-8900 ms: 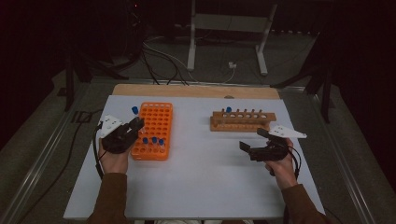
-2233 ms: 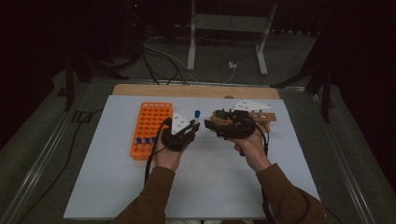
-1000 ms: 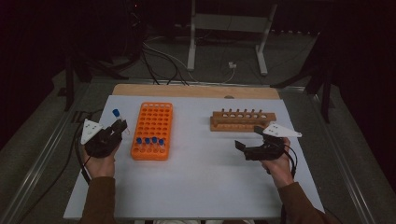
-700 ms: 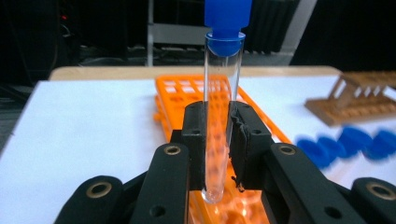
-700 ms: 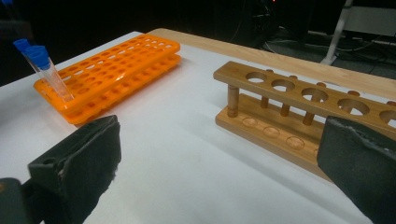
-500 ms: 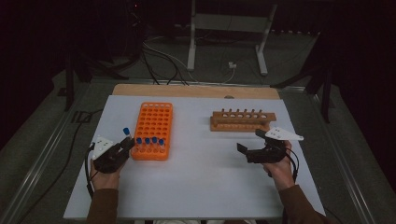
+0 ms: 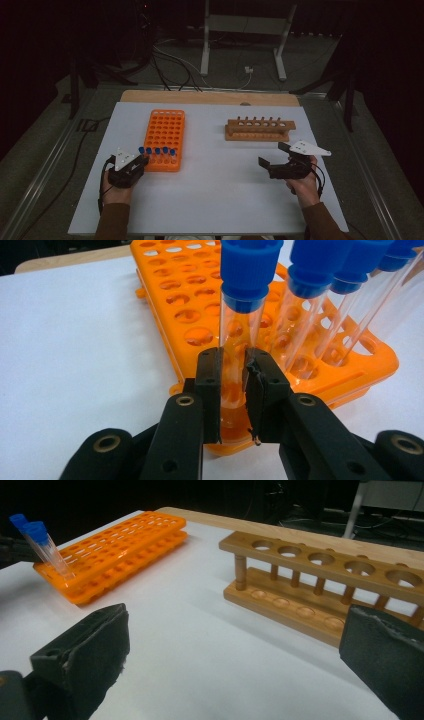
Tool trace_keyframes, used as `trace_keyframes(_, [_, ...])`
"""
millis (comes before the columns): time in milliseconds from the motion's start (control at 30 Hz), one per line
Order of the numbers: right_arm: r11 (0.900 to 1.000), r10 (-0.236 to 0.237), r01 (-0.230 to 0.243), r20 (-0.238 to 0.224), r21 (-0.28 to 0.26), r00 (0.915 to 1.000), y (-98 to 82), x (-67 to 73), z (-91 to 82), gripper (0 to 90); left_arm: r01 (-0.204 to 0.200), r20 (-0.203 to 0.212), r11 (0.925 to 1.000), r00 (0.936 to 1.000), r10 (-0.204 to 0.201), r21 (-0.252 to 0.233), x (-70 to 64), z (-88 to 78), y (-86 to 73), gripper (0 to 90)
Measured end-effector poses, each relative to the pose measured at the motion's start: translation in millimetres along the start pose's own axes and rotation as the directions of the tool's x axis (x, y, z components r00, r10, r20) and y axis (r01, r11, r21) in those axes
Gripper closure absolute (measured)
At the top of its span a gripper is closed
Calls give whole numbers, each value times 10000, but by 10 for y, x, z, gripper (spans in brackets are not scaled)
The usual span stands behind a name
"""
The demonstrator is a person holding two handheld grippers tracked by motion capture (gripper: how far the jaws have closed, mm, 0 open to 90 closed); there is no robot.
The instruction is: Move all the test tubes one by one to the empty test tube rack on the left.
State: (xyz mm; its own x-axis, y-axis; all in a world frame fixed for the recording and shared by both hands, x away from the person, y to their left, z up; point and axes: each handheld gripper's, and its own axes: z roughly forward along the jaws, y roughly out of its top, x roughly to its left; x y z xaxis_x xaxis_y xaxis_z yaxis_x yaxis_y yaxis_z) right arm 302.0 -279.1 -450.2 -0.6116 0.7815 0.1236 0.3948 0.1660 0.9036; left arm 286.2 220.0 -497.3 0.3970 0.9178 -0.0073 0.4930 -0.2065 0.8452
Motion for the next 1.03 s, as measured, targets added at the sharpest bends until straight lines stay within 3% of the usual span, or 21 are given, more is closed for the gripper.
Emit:
trace_keyframes(67, [10000, 44, -44, 62, 2, 10000, -34, -9, -28, 0, 250, 119, 9997, 9996, -250, -31, 9, -9, -2, 773])
trace_keyframes(133, [10000, 46, -46, 196, 14, 9998, -85, -32, -60, 0, 606, 119, 9981, 9981, -605, -104, 26, -32, -10, 668])
trace_keyframes(167, [10000, 32, -33, 271, 41, 9996, -104, -39, -72, 0, 695, 143, 9975, 9975, -693, -156, 36, -47, -14, 661])
trace_keyframes(333, [9999, 66, -60, 459, -144, 9989, -191, -58, -142, 0, 1215, 273, 9896, 9924, -1198, -763, 78, -214, -21, 535])
trace_keyframes(567, [9991, 55, -28, 633, -425, 9980, -274, -56, -223, 0, 1328, 422, 9744, 9910, -1272, -1815, 87, -468, -36, 392])
trace_keyframes(733, [9974, 220, -170, 703, -704, 9973, -325, -65, -272, 0, 1240, 174, 9640, 9922, -1234, -2351, 64, -611, -67, 257])
trace_keyframes(833, [9970, 33, 34, 854, -778, 9963, -347, -65, -280, 0, 1281, 70, 9573, 9914, -1308, -2591, 50, -668, -68, 163])
trace_keyframes(967, [9966, 54, 23, 923, -829, 9957, -366, -84, -299, 0, 1181, -133, 9615, 9920, -1253, -2482, 29, -687, -74, 11])
trace_keyframes(1033, [9966, 47, 36, 995, -825, 9950, -372, -91, -300, 0, 1257, -122, 9594, 9910, -1330, -2525, 27, -690, -74, 7])
